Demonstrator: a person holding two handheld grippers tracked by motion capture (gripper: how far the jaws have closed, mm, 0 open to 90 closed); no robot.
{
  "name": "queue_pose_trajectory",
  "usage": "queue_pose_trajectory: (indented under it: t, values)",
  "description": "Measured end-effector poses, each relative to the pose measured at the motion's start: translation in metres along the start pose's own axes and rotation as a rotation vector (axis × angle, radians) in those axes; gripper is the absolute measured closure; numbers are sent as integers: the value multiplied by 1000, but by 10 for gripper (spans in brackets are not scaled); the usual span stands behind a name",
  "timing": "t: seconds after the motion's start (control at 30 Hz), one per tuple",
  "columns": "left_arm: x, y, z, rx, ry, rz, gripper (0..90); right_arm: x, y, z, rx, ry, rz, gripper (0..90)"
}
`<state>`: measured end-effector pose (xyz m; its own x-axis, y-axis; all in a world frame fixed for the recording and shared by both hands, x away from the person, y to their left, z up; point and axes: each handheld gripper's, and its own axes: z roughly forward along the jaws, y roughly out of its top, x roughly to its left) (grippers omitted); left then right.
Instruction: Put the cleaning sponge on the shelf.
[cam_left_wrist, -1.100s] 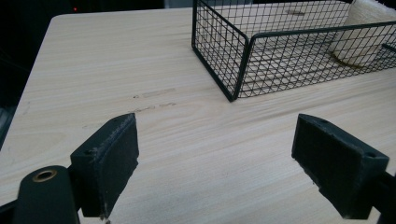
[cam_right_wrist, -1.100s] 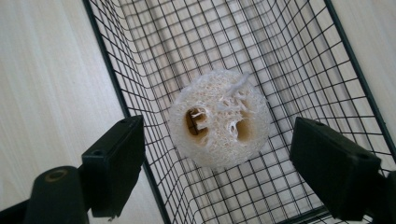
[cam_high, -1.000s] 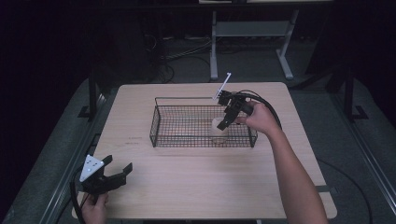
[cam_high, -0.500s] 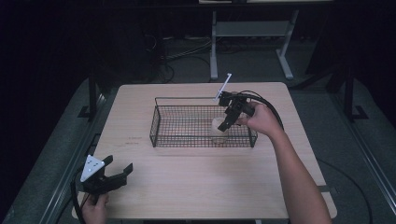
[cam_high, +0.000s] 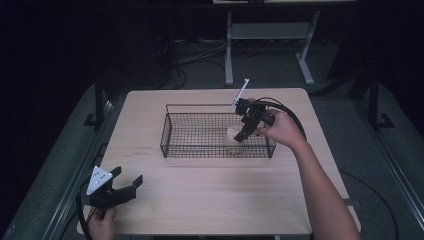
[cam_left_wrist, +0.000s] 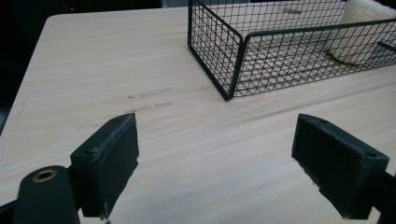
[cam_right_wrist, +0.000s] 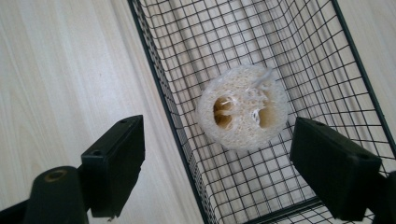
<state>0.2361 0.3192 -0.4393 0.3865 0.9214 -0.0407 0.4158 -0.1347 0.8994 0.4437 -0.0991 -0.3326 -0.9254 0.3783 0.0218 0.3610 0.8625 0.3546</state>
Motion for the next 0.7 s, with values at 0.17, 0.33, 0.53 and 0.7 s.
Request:
queue_pose_trajectory:
  t: [0.17, 0.33, 0.53, 0.7]
  values:
    - [0, 0, 0, -1, 1, 0, 139, 4, -1, -2, -3, 7, -11, 175]
    - [0, 0, 0, -1, -1, 0, 139, 6, -6, -2, -1, 11, -12, 175]
    - [-1, 0, 0, -1, -1, 1, 139, 10, -11, -2, -3, 14, -11, 175]
    - [-1, 0, 0, -2, 1, 2, 139, 13, -14, 0, 15, 14, -13, 175]
